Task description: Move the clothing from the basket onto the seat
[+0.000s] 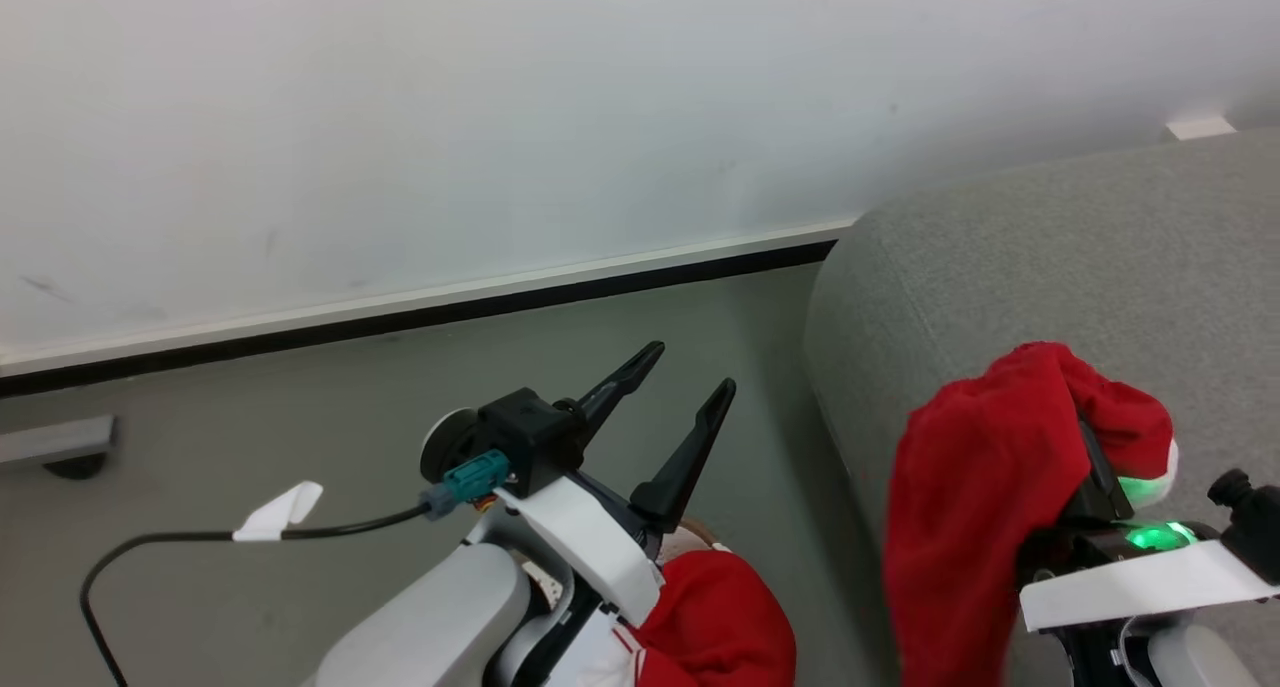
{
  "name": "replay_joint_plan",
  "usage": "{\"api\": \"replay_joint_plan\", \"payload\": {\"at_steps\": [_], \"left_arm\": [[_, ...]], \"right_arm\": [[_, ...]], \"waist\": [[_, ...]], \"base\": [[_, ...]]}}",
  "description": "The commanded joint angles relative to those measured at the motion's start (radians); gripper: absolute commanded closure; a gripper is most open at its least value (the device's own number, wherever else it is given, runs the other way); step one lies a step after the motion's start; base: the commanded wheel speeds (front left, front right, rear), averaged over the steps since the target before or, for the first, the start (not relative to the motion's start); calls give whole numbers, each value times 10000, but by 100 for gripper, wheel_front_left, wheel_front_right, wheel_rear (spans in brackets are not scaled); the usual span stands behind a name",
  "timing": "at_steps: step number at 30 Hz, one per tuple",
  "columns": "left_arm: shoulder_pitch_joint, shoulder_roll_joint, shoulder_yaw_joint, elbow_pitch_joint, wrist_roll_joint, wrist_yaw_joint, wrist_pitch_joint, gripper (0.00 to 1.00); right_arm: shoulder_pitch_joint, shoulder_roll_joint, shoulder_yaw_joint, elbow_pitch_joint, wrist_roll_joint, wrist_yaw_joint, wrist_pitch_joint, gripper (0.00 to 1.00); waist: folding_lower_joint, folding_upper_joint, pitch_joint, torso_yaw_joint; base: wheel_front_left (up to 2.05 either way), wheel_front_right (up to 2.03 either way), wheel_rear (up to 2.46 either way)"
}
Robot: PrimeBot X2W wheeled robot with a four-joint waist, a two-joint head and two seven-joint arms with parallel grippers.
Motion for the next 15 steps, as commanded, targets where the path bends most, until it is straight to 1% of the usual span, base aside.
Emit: {"api": "replay_joint_plan", "payload": {"at_steps": [1,4,7,11,15], "left_arm": [[63,43,50,40,97,-47,-91,0],[61,31,30,100,193,-72,-123,0],[32,10,44,164,265,-109,-167,0],[-7,48,36,258,370,-157,-175,0],[21,66,10,337,448,-199,-200,0]], "right_arm": [[274,-17,-114,-195,87,-20,9,100],[635,115,-297,-515,185,-20,11,100],[849,248,-396,-725,552,-20,11,100],[945,371,-392,-933,787,-20,11,100],[935,361,-306,-990,886,-20,9,100]], "waist": [[0,-1,194,-392],[0,-1,344,-711],[0,-1,479,-1026],[0,-1,594,-1404],[0,-1,574,-1665]], "base": [[0,0,0],[0,0,0],[0,0,0],[0,0,0],[0,0,0]]}}
